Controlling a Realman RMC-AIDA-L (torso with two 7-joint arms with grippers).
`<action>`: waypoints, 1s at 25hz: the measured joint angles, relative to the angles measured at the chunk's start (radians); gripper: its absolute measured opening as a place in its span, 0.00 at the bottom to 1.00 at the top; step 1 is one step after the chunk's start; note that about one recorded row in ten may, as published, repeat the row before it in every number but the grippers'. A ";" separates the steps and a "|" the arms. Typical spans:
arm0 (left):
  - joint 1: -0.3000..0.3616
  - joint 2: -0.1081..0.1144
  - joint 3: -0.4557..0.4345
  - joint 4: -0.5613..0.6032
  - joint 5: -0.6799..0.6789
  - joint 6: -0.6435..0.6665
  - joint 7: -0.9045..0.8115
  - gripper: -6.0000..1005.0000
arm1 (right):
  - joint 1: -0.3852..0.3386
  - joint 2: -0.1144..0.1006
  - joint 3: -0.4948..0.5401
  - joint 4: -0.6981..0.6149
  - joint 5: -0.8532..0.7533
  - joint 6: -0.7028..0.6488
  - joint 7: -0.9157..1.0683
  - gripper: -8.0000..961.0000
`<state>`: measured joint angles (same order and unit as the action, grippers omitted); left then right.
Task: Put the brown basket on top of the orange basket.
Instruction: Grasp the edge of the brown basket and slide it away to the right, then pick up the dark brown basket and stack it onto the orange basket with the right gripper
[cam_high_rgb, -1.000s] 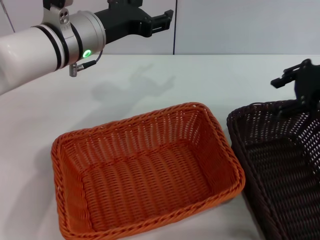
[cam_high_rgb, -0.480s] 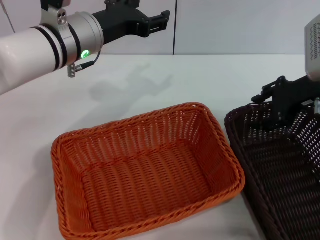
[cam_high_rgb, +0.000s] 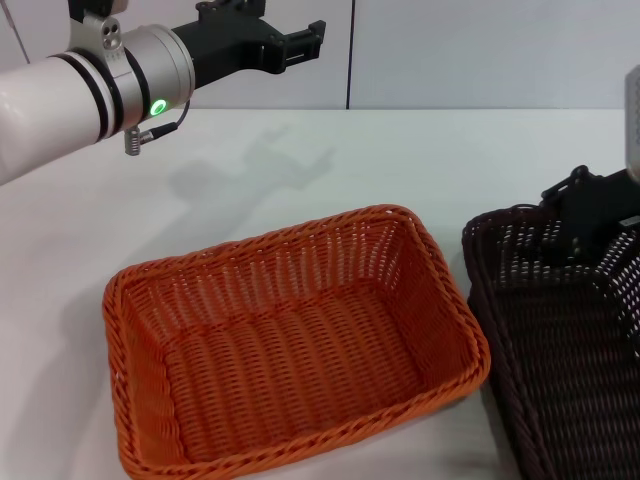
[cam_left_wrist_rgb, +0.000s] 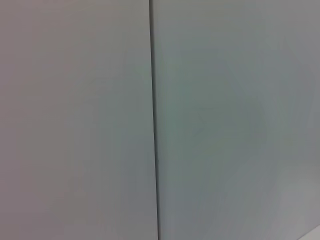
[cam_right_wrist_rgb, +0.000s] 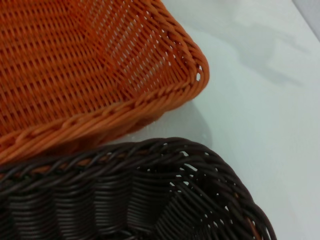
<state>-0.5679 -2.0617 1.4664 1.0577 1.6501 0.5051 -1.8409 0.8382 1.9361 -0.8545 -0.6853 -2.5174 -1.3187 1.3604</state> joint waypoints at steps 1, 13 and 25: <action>-0.001 0.000 -0.001 -0.002 0.000 0.001 0.002 0.83 | -0.006 0.000 0.002 -0.010 0.003 -0.005 0.000 0.52; -0.007 0.001 -0.028 -0.024 0.000 0.000 0.030 0.83 | -0.096 0.005 0.092 -0.219 0.022 -0.175 0.015 0.39; -0.035 0.000 -0.049 -0.059 0.000 0.001 0.036 0.83 | -0.082 -0.047 0.196 -0.274 -0.202 -0.402 0.112 0.30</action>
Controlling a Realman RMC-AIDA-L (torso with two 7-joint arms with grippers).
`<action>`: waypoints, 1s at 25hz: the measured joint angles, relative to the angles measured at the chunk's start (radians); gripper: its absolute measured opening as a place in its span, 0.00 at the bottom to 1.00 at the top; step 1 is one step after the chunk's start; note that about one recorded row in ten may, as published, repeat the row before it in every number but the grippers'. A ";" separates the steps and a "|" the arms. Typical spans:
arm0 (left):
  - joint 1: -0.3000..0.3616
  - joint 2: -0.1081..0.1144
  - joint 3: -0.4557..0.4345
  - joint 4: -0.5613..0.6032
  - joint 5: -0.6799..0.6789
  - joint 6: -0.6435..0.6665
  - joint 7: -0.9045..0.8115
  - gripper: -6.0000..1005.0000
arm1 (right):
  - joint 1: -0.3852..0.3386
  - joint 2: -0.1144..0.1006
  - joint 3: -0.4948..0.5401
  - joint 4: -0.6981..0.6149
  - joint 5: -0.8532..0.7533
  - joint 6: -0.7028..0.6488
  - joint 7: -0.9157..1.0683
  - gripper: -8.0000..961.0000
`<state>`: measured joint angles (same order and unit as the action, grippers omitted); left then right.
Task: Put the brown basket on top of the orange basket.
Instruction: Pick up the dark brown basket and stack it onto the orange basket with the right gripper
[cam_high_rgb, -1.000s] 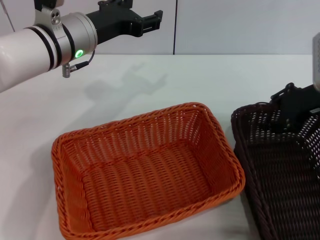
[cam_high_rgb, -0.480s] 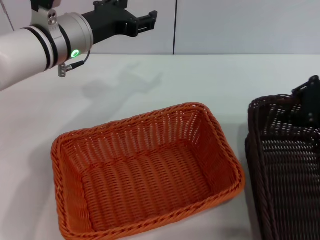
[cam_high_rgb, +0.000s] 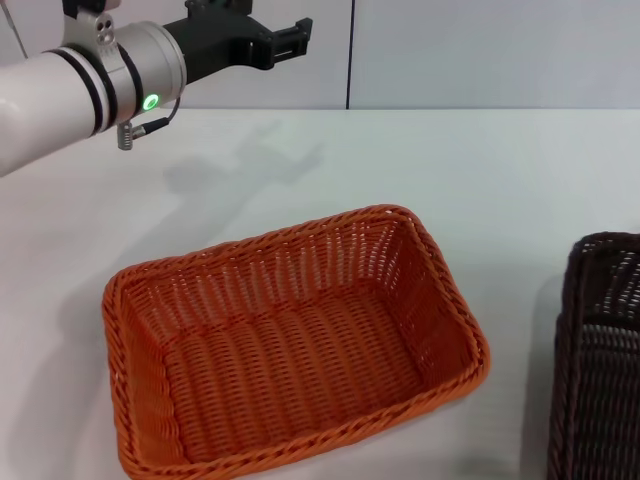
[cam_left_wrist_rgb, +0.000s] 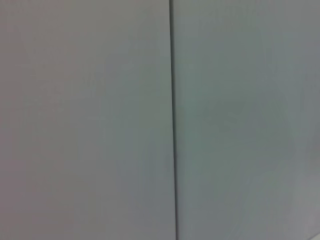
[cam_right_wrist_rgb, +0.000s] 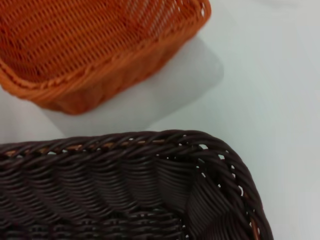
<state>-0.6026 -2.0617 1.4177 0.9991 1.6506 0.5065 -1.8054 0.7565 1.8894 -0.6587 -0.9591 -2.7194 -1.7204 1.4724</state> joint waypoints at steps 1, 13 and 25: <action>-0.007 0.000 0.000 -0.008 0.000 0.000 0.000 0.83 | 0.005 -0.004 0.005 0.002 -0.019 -0.009 0.006 0.29; -0.055 -0.001 -0.014 -0.069 0.000 -0.006 0.024 0.83 | 0.014 -0.028 0.030 0.039 -0.096 -0.075 0.069 0.18; -0.062 -0.004 -0.030 -0.086 -0.002 -0.021 0.028 0.83 | 0.009 -0.046 0.185 0.043 -0.069 -0.224 0.003 0.16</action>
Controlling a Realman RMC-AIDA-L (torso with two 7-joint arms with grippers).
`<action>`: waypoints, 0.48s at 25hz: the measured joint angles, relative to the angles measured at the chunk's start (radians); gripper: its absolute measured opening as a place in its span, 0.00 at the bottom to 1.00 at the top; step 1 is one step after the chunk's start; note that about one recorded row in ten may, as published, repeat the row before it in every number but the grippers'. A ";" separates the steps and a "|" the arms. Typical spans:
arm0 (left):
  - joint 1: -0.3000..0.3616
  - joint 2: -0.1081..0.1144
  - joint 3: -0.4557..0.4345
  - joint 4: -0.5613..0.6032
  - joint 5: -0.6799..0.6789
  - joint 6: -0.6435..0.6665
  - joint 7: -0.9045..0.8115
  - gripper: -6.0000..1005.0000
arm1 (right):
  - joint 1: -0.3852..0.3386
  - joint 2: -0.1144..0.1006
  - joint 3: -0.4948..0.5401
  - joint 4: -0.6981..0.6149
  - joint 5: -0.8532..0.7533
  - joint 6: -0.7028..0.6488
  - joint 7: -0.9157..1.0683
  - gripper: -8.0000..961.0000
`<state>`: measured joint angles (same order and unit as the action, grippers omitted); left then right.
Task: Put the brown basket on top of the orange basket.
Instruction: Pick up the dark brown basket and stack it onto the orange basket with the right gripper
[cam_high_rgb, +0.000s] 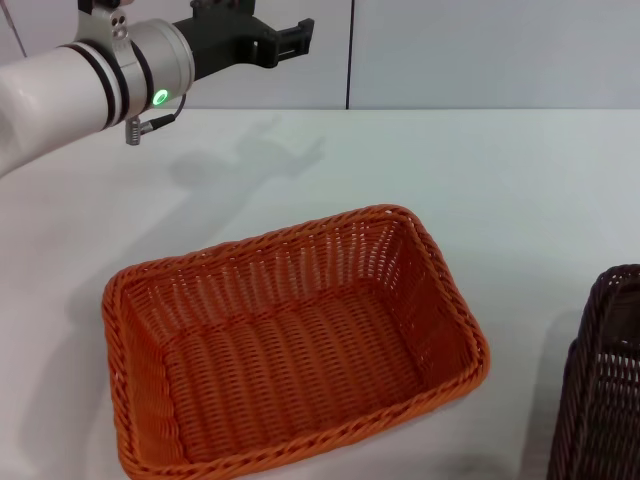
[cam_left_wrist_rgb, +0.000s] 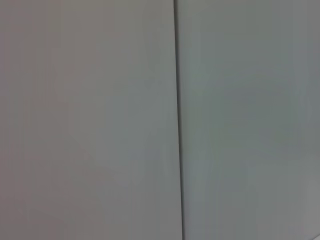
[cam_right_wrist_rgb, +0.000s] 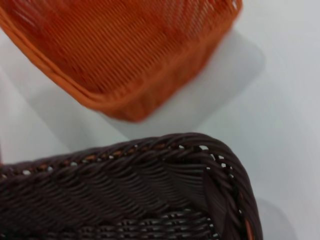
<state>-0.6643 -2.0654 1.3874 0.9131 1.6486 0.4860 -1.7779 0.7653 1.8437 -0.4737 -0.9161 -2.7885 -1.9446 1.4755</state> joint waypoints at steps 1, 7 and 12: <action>0.000 0.000 -0.002 -0.004 -0.003 -0.001 0.000 0.83 | -0.001 -0.004 0.013 0.000 0.008 -0.017 -0.009 0.16; 0.002 0.001 -0.008 -0.011 -0.010 -0.001 0.000 0.83 | -0.006 -0.021 0.054 0.000 0.075 -0.109 -0.047 0.15; 0.009 0.003 -0.009 -0.011 -0.012 0.002 0.000 0.83 | -0.017 -0.033 0.056 0.005 0.177 -0.167 -0.068 0.15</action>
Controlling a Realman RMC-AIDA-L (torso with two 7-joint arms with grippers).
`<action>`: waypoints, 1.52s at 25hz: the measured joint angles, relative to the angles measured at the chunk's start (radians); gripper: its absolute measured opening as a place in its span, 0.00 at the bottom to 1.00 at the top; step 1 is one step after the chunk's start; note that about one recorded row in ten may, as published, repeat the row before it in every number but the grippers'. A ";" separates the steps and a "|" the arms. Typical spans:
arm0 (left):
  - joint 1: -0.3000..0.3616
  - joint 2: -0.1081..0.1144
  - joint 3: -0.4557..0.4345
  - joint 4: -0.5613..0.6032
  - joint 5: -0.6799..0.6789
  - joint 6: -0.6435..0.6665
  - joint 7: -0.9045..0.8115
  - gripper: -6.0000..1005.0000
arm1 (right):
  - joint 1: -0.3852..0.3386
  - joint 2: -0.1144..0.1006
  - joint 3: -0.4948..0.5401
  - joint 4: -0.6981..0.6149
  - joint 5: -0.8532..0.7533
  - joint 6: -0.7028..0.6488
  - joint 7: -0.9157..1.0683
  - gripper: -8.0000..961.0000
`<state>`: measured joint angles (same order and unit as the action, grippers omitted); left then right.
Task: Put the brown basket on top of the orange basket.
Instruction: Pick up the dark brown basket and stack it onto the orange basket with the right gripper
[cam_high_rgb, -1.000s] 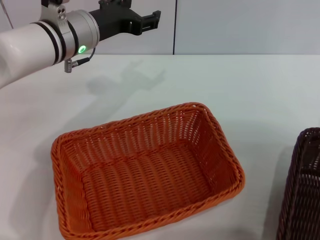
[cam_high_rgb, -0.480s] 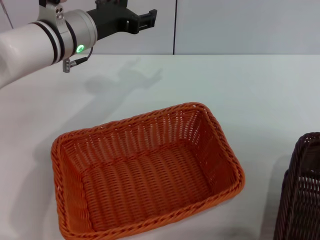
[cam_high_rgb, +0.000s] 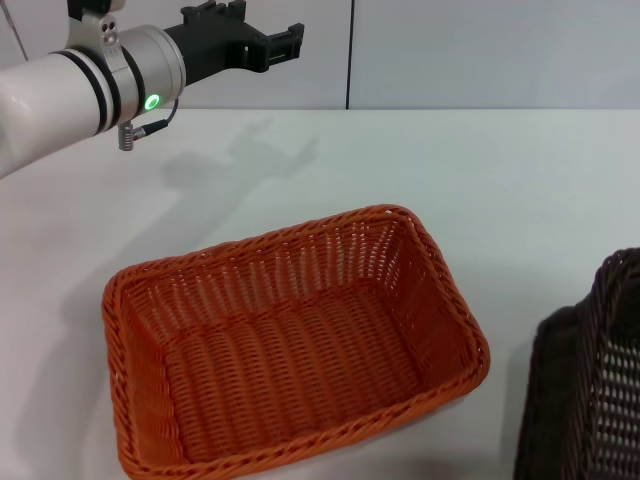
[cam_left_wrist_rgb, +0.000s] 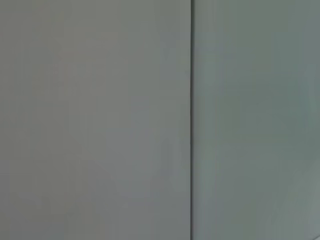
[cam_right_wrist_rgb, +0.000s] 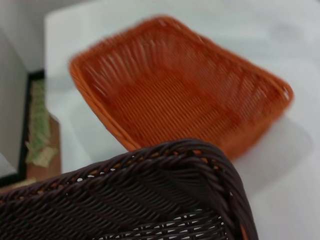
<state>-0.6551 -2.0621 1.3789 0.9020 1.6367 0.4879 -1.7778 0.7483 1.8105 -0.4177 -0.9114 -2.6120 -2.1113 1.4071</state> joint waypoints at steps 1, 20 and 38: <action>0.000 0.000 0.000 0.000 0.000 0.000 0.000 0.83 | -0.003 -0.001 0.000 0.001 0.027 -0.009 -0.003 0.15; -0.010 0.003 -0.015 -0.019 0.010 0.003 0.033 0.83 | 0.005 -0.004 -0.008 0.279 0.379 -0.003 -0.139 0.15; -0.036 0.004 -0.029 -0.078 0.006 0.000 0.090 0.83 | -0.061 0.057 0.002 0.466 0.652 0.125 -0.164 0.15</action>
<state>-0.6908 -2.0585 1.3499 0.8241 1.6425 0.4875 -1.6878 0.6875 1.8671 -0.4156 -0.4453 -1.9604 -1.9861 1.2427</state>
